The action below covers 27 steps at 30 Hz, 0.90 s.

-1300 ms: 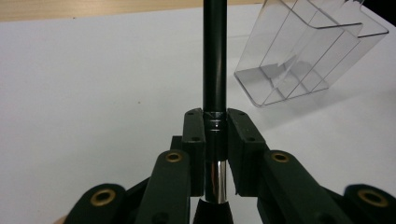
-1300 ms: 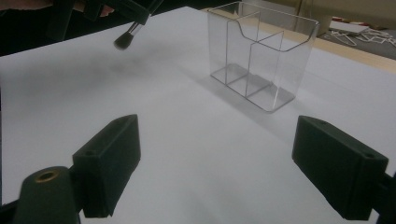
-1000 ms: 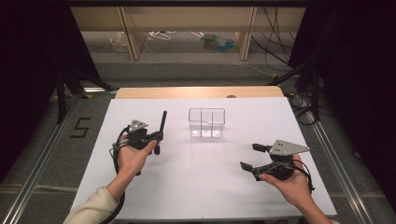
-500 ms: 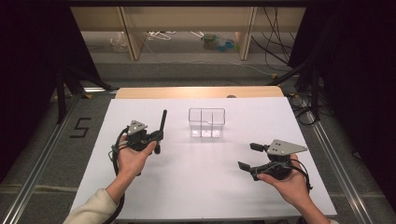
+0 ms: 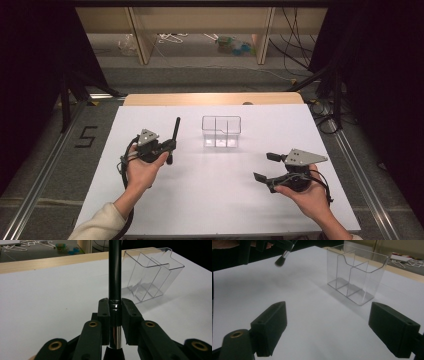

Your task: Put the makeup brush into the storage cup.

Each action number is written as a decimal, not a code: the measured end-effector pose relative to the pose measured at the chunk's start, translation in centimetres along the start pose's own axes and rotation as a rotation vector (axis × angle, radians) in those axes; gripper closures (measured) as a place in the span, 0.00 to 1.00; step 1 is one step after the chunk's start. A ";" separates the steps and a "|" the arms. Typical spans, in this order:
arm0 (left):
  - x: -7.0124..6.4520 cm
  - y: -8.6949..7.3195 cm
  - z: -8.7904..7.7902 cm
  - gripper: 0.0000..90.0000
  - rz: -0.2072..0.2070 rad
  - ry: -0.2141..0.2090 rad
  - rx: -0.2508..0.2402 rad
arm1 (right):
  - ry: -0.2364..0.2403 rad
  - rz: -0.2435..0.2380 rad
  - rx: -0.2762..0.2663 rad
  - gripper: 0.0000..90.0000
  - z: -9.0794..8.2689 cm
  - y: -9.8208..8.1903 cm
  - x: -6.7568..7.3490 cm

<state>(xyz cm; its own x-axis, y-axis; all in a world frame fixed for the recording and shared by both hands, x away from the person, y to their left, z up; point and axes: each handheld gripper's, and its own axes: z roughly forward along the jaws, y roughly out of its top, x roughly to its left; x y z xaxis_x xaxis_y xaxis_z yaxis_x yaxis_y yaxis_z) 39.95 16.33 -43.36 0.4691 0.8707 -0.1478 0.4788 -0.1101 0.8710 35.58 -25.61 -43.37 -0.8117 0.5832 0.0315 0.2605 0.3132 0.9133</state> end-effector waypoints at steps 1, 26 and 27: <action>-0.1 0.0 0.0 0.86 0.014 0.003 0.002 | -0.002 -0.004 0.006 0.18 0.0 0.1 0.0; -5.5 1.9 0.3 0.86 0.688 -0.312 0.556 | 0.149 -0.175 0.172 0.18 1.8 0.6 1.3; -5.5 1.9 0.3 0.86 0.688 -0.312 0.556 | 0.149 -0.175 0.172 0.18 1.8 0.6 1.3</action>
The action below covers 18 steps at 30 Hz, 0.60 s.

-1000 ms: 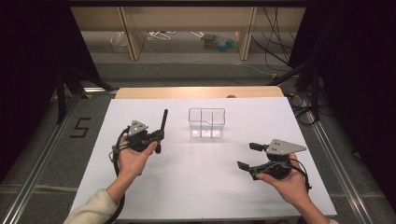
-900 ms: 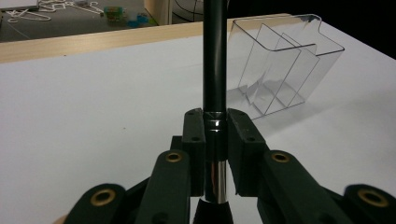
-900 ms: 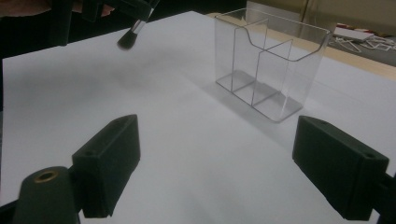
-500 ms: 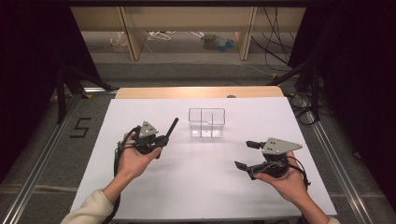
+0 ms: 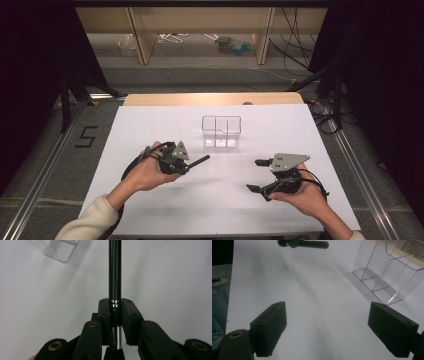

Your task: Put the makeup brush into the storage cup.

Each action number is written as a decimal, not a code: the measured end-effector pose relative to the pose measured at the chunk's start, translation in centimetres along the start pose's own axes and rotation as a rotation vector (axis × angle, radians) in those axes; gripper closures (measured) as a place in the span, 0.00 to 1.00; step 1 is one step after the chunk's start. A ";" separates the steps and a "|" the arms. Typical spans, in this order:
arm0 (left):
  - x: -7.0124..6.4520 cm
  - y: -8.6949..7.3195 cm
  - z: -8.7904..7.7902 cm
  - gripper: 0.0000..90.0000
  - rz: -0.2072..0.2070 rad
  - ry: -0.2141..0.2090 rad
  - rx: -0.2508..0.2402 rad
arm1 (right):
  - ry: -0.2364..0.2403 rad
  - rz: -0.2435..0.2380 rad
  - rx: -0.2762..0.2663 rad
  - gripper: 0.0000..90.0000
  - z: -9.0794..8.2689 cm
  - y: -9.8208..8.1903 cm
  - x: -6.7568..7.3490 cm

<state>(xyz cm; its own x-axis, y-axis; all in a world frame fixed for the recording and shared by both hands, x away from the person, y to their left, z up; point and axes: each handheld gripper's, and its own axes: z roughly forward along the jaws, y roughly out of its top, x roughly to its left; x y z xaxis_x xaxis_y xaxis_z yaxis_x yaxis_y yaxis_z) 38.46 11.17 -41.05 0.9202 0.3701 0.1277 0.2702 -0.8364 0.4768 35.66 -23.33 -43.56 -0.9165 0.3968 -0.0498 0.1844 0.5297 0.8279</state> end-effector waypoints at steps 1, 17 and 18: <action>-0.2 0.3 0.0 0.86 0.037 -0.015 0.024 | 0.011 -0.005 -0.002 0.18 0.4 0.0 0.1; -3.2 5.7 0.5 0.86 0.333 -0.150 0.220 | 0.162 -0.073 0.078 0.22 3.4 1.5 0.9; -3.4 5.9 0.6 0.86 0.341 -0.155 0.229 | 0.167 -0.079 0.081 0.22 3.6 1.6 1.0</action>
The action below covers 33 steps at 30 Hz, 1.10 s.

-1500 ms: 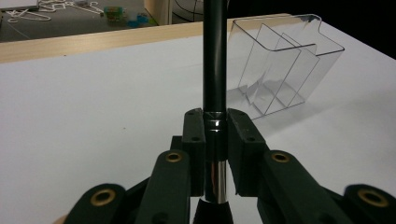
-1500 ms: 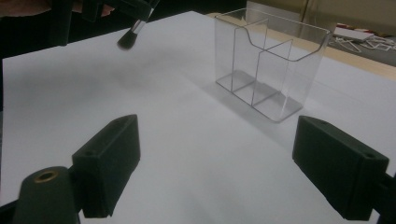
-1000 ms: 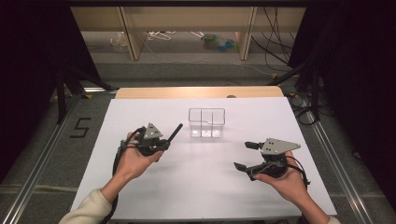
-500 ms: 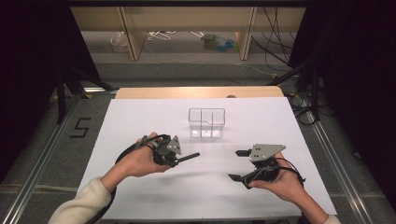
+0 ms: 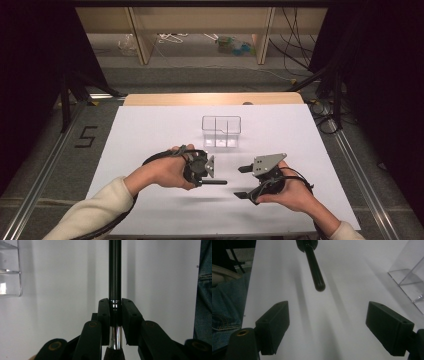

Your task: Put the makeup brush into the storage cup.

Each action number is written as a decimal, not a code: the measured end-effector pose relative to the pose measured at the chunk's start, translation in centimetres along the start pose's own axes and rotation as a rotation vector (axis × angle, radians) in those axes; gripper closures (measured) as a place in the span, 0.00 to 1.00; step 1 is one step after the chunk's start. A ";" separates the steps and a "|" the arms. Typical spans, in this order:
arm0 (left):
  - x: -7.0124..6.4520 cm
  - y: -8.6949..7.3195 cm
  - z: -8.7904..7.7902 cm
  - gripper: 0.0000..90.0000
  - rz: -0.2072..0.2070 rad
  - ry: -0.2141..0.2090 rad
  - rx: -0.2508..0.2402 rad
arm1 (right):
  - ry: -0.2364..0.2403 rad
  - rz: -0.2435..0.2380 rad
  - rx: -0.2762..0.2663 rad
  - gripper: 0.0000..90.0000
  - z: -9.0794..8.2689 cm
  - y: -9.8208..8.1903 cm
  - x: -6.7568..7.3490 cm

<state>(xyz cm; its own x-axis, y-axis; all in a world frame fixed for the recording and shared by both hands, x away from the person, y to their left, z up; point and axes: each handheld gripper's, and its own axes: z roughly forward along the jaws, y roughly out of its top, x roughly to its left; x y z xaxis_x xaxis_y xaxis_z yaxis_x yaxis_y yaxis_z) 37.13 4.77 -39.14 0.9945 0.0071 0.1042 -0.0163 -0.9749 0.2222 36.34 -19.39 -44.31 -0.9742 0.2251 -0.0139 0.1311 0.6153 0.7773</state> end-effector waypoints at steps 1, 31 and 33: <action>0.0 0.5 0.0 0.86 0.014 -0.007 0.011 | 0.005 -0.008 0.003 0.23 0.2 0.1 0.0; -0.3 3.3 0.7 0.86 0.104 -0.051 0.023 | 0.172 -0.052 0.061 0.78 3.1 1.6 0.1; -0.4 3.3 0.7 0.86 0.106 -0.051 0.023 | 0.177 -0.054 0.063 0.80 3.2 1.6 0.2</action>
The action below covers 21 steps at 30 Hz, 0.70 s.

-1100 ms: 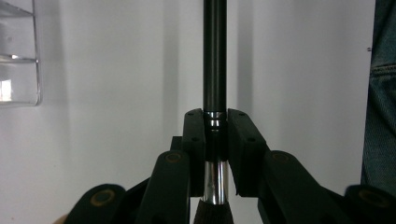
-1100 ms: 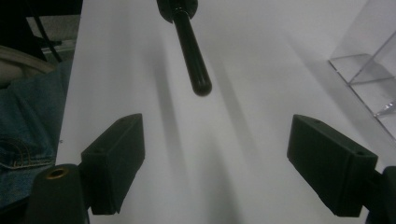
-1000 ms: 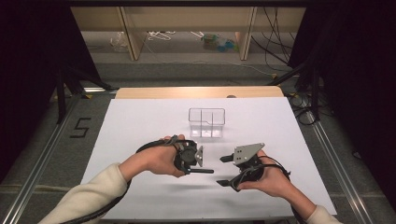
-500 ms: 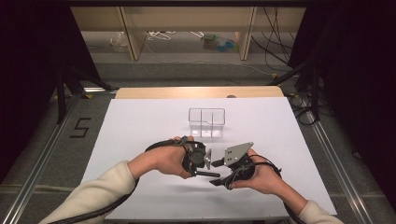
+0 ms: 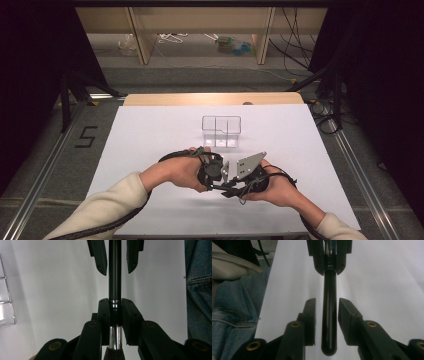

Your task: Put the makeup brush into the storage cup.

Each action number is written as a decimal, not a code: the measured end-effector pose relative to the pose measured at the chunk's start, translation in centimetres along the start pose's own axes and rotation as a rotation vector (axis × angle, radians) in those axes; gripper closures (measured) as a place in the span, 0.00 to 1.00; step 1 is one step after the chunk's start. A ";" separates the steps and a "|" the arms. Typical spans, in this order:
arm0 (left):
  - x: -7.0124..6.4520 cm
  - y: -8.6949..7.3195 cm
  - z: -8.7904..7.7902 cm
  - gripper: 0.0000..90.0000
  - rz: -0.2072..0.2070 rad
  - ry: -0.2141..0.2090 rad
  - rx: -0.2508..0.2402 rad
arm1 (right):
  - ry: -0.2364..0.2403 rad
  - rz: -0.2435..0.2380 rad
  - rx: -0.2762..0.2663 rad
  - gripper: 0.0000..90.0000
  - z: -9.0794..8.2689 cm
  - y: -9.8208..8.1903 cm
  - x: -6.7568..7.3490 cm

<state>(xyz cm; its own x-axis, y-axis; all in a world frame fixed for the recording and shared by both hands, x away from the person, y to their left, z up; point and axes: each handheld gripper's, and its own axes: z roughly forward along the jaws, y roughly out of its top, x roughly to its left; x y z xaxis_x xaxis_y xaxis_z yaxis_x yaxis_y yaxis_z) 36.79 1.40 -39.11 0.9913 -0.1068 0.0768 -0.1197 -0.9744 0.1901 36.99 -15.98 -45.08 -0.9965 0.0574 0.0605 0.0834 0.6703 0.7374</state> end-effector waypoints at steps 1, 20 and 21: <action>-0.1 0.1 0.0 0.86 0.002 -0.006 -0.003 | 0.001 -0.008 -0.002 0.85 0.1 0.0 0.0; -0.6 -3.3 -2.6 0.47 -0.139 0.192 -0.359 | -0.100 0.037 0.035 0.88 -1.3 -1.0 0.1; -0.6 -4.0 -2.8 0.39 -0.139 0.203 -0.367 | -0.131 0.046 0.018 0.88 -1.9 -1.3 0.0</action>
<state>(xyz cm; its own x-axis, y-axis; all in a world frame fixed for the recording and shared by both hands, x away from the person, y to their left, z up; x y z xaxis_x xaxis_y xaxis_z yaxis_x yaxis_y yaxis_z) 36.48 5.93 -37.16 0.9730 0.0972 0.2092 -0.0333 -0.8382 0.5444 36.91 -18.28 -44.73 -0.9830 0.1837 0.0053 0.1306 0.6778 0.7236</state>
